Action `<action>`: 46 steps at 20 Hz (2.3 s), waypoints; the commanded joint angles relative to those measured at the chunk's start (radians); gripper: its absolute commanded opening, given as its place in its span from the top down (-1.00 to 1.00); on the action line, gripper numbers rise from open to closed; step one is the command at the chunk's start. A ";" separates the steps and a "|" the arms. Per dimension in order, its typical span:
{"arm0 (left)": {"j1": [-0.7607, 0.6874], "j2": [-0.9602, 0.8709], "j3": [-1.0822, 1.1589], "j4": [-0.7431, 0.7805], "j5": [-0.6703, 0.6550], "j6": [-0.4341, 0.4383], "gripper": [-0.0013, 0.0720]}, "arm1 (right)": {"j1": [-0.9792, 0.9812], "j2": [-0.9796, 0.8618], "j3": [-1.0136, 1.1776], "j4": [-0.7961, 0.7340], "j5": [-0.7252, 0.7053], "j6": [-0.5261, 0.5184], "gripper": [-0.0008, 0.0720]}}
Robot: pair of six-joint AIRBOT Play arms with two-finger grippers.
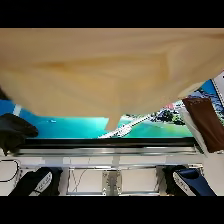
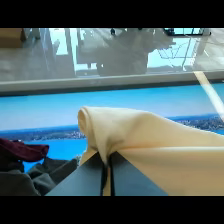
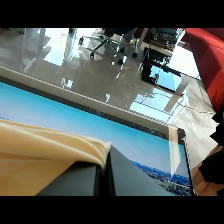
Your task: Fold the shirts.
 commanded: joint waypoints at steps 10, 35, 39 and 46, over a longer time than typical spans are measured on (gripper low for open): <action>-0.001 -0.508 -0.476 -0.017 0.323 -0.003 0.94 | 0.001 -0.843 0.018 0.109 -0.156 -0.001 0.90; 0.113 -0.375 -0.647 0.298 0.378 -0.071 -0.92 | -0.421 -0.584 -0.420 0.320 0.207 0.032 -0.40; 0.113 -0.205 -0.966 0.206 0.470 -0.080 -0.92 | -0.443 -0.500 -0.830 0.514 0.073 -0.022 -0.41; 0.113 -0.141 -1.010 0.084 0.482 -0.077 -0.92 | -0.440 -0.499 -1.168 0.862 -0.117 -0.138 -0.41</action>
